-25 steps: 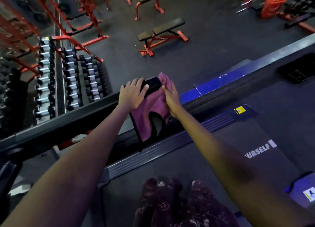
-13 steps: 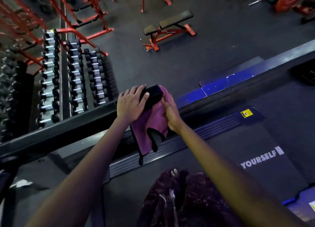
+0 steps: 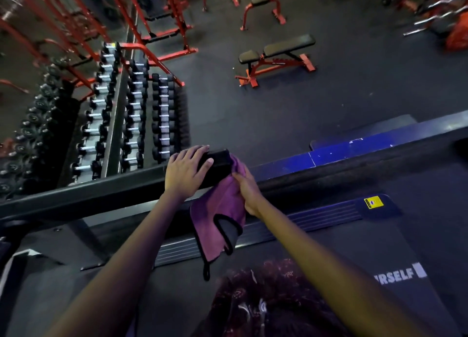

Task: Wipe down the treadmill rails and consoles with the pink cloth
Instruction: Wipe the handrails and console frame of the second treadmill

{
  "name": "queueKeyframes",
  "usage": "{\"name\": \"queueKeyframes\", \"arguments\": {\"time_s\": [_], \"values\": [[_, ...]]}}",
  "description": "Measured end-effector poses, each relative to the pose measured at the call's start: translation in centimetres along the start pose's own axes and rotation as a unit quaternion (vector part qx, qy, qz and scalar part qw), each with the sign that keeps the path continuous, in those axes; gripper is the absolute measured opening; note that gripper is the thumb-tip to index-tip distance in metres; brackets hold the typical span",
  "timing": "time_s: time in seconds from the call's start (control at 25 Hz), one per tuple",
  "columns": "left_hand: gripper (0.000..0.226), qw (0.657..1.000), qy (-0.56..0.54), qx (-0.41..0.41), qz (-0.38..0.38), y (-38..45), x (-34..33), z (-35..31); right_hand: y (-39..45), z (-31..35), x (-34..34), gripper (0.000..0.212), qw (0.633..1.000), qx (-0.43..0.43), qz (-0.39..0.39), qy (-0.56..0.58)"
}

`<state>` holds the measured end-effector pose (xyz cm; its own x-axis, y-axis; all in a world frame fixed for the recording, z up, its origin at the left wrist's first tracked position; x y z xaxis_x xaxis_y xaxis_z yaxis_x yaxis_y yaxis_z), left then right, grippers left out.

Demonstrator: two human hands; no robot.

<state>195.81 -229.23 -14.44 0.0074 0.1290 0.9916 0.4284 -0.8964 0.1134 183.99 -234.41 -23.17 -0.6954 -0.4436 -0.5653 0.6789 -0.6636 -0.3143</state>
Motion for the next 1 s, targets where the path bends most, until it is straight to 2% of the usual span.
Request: {"name": "queueKeyframes", "arguments": {"time_s": [0.08, 0.16, 0.2, 0.24, 0.28, 0.36, 0.4, 0.44, 0.48, 0.56, 0.64, 0.68, 0.76, 0.84, 1.0], "values": [[0.067, 1.0, -0.005, 0.013, -0.012, 0.0, 0.2, 0.0, 0.5, 2.1, -0.2, 0.044, 0.999, 0.02, 0.024, -0.033], [0.067, 0.999, -0.013, 0.033, -0.022, 0.1, 0.3, 0.2, 1.2, 5.0, -0.6, 0.038, 0.989, 0.06, 0.058, -0.126], [0.067, 0.998, -0.011, 0.048, -0.027, 0.2, 0.3, 0.2, 1.4, 6.1, -0.8, 0.038, 0.972, 0.084, 0.078, -0.205], [0.068, 0.998, -0.005, 0.062, -0.029, 0.2, 0.2, 0.3, 1.6, 7.2, -1.2, 0.038, 0.94, 0.113, 0.101, -0.307], [0.071, 0.996, 0.003, 0.078, -0.03, 0.2, 0.0, 0.4, 1.6, 7.9, -1.8, 0.038, 0.886, 0.14, 0.126, -0.423], [0.078, 0.993, -0.009, 0.114, -0.03, 0.1, 0.0, 0.7, 1.4, 8.8, -3.4, 0.037, 0.738, 0.178, 0.164, -0.63], [0.08, 0.99, -0.041, 0.131, -0.04, 0.0, 0.2, 0.7, 1.3, 9.0, -4.4, 0.036, 0.672, 0.185, 0.178, -0.694], [0.08, 0.986, -0.075, 0.141, -0.053, -0.1, 0.6, 0.7, 1.1, 9.4, -5.6, 0.034, 0.627, 0.191, 0.191, -0.73], [0.079, 0.982, -0.099, 0.145, -0.066, -0.1, 1.0, 0.6, 1.3, 9.5, -6.8, 0.031, 0.602, 0.194, 0.208, -0.746], [0.067, 0.975, -0.116, 0.171, -0.08, -0.1, 1.4, 1.0, 1.5, 9.6, -8.7, 0.029, 0.576, 0.2, 0.247, -0.753], [0.053, 0.952, -0.104, 0.283, -0.057, -0.7, 0.9, 3.8, 1.9, 9.5, -8.7, 0.033, 0.545, 0.204, 0.3, -0.756], [0.055, 0.931, -0.087, 0.352, -0.028, -1.8, 0.5, 5.5, 2.2, 9.5, -8.1, 0.037, 0.528, 0.205, 0.329, -0.756], [0.08, 0.894, -0.061, 0.444, 0.015, -4.6, 0.2, 8.3, 2.7, 9.7, -6.9, 0.042, 0.517, 0.216, 0.365, -0.744], [0.092, 0.881, -0.08, 0.467, 0.015, -6.6, 0.3, 10.0, 3.0, 9.5, -7.2, 0.041, 0.53, 0.216, 0.382, -0.725], [0.09, 0.882, -0.124, 0.454, 0.016, -6.5, -0.1, 10.5, 3.3, 8.1, -10.8, 0.038, 0.534, 0.221, 0.392, -0.716]]}}
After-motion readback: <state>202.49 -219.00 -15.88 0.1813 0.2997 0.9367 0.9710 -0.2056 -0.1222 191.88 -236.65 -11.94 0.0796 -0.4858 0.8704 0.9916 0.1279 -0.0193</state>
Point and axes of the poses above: each hand's wrist, its own y-axis towards the middle knuckle, its own x-axis out of the back of the hand, z = x × y, the point moved 8 cm from there along y, towards the middle knuckle, and after that the axes turned 2 degrees about y, right-handed, at the moved point
